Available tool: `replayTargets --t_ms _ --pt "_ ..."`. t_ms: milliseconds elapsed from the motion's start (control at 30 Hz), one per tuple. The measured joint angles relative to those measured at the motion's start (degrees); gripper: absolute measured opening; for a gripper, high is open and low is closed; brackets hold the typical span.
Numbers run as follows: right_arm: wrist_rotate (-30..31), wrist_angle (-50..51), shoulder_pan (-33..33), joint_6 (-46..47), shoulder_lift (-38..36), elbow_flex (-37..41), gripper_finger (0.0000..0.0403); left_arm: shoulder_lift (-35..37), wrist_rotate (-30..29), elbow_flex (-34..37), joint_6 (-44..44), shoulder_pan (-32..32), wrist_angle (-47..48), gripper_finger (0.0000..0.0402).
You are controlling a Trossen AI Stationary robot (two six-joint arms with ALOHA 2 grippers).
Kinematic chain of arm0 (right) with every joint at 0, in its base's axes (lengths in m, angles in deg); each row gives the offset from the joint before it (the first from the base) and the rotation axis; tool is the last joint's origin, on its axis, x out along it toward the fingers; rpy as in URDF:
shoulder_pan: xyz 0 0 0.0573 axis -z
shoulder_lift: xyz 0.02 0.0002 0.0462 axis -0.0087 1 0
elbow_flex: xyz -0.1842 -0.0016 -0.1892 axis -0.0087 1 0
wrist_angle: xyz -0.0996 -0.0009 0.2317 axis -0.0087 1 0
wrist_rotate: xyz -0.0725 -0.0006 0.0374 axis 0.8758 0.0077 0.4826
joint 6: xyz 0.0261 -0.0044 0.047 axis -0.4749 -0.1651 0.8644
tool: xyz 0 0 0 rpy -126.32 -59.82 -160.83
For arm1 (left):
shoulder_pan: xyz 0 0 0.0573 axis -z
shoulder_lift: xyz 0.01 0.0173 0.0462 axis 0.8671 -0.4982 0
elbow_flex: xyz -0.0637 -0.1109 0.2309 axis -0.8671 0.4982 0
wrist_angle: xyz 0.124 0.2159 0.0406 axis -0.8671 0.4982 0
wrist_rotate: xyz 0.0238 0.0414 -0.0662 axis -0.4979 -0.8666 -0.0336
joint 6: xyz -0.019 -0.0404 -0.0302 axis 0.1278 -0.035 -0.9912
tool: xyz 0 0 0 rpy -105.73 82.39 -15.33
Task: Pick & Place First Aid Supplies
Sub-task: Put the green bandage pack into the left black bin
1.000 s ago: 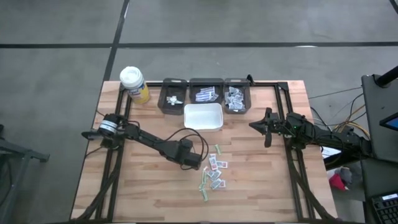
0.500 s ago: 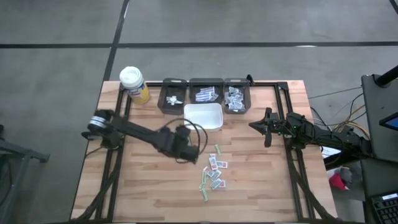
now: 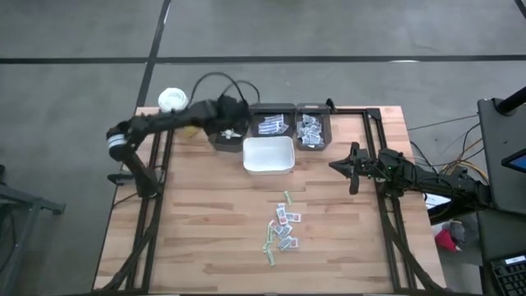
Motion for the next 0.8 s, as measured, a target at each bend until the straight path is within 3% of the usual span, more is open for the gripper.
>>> replayTargets --t_ms 133,300,600,800 --pt "0.00 0.02 -0.02 -0.01 0.04 0.00 0.0008 -2.63 11.27 2.64 5.71 -9.63 -8.29 0.0000" --pt "0.00 0.00 -0.02 -0.01 0.00 0.00 0.0008 -6.17 23.70 6.48 9.78 -15.24 -16.86 0.0010" --pt "0.05 0.00 -0.02 -0.23 0.00 0.00 0.0008 -9.64 25.68 8.62 11.18 -15.44 -19.15 0.0062" --pt "0.05 0.00 -0.02 -0.02 0.00 0.00 0.0008 -5.59 32.54 7.36 11.29 -12.52 -19.31 0.0087"
